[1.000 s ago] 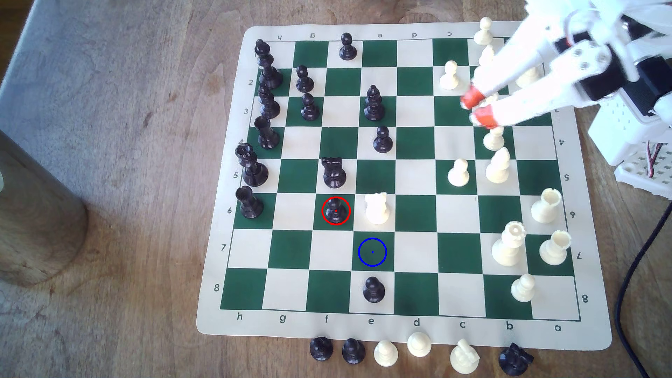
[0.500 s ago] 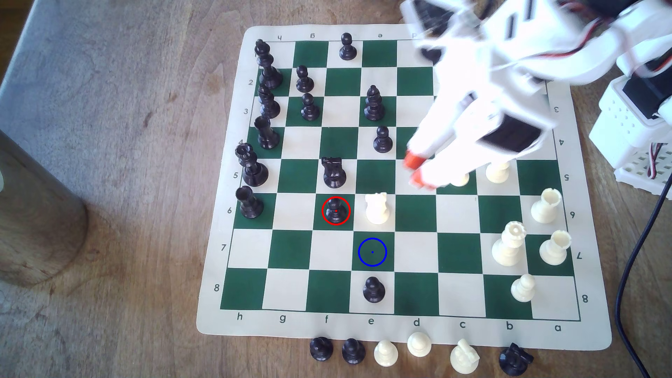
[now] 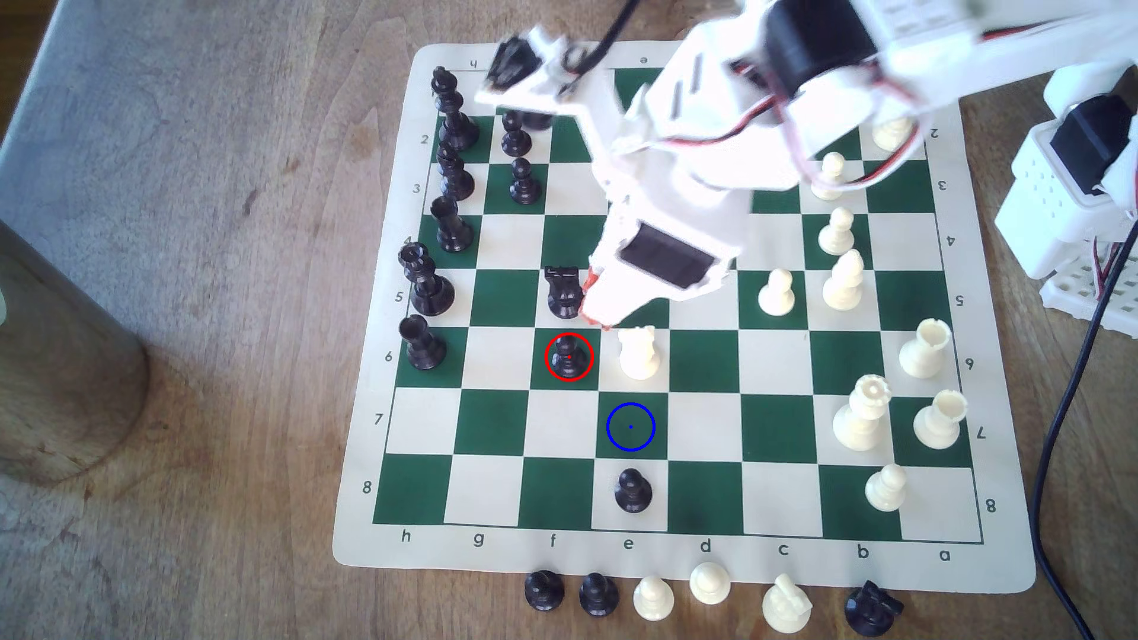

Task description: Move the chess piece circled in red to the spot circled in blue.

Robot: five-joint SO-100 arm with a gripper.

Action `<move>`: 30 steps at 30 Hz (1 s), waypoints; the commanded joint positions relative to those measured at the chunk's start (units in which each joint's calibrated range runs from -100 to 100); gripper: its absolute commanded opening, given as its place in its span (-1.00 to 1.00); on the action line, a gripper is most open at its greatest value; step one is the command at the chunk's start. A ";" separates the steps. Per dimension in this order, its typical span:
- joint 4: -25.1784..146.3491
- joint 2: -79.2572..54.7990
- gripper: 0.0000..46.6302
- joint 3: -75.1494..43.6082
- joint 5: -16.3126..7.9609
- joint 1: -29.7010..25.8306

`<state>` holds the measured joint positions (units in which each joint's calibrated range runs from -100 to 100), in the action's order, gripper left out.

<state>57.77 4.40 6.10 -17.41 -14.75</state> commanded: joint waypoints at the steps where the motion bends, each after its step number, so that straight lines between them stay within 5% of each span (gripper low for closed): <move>1: 1.04 -2.53 -0.76 -7.73 -0.83 0.47; 7: 1.20 -7.37 -0.49 -10.27 -0.54 0.63; 30: -2.49 -16.54 -0.36 -7.73 1.22 2.35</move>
<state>56.18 -13.28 0.59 -16.53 -13.20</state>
